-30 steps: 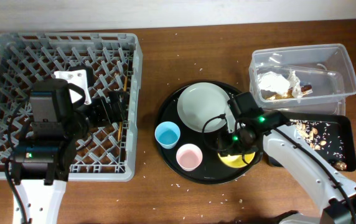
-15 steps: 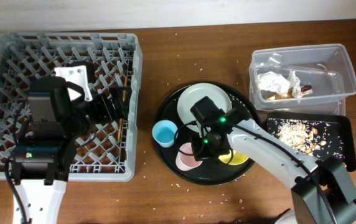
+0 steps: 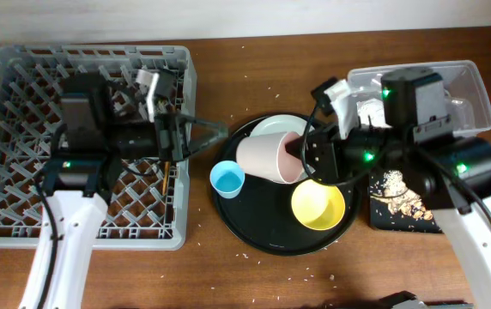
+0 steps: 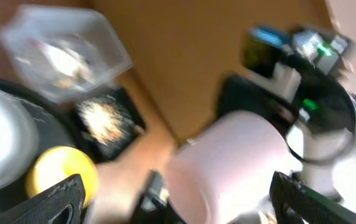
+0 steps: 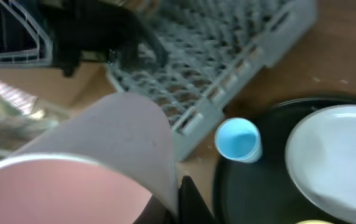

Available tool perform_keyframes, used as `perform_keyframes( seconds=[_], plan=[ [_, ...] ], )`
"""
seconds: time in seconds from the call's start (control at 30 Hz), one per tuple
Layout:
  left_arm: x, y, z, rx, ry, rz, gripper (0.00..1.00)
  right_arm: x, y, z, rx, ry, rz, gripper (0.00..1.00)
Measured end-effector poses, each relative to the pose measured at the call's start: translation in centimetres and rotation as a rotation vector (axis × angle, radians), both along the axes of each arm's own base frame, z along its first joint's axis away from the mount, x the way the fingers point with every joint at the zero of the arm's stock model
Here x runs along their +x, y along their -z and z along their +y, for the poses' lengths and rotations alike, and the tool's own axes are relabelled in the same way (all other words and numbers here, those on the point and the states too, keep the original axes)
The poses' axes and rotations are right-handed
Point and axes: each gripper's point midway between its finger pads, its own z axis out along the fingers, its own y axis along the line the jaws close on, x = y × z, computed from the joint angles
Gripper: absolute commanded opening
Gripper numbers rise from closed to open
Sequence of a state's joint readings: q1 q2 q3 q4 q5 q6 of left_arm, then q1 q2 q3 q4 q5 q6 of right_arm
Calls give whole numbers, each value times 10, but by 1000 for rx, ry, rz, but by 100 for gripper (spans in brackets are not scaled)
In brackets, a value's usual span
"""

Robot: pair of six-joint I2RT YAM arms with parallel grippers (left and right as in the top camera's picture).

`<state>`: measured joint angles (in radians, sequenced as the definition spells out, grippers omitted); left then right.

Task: Sort waste into correct bins and load items into the dishwasher rack
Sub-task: 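Grasp the pink cup with the right gripper and hand it to the left gripper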

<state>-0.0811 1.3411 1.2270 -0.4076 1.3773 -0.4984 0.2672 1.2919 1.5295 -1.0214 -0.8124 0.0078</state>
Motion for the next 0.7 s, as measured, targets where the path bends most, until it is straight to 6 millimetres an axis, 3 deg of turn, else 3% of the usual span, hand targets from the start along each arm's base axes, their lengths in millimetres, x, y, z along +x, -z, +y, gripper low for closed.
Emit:
perform_keyframes(
  seconds=[0.03,0.07,0.13,0.27,0.43,0.5,0.6,0.7],
  plan=[
    [-6,-3,-3,-18,38,-1,91,3,-8,7,49,-49,-29,4],
    [-16,-8,-6,-44,93,-4,80,3,-15,15,104,-106,-43,4],
    [-22,-12,-6,-64,130,1,77,5,-19,20,141,-138,-52,4],
    [-33,-12,-18,-74,190,15,77,22,-8,32,196,-180,17,4],
    [-39,-12,-24,-79,225,19,56,23,-8,35,236,-205,63,4],
    [-41,-14,-24,-85,236,14,58,21,-9,36,248,-215,74,4],
    [-40,-16,-24,-90,242,-15,79,19,-10,36,256,-220,81,4],
    [-41,-17,-25,-89,246,-22,82,19,-7,37,249,-218,97,4]
  ],
)
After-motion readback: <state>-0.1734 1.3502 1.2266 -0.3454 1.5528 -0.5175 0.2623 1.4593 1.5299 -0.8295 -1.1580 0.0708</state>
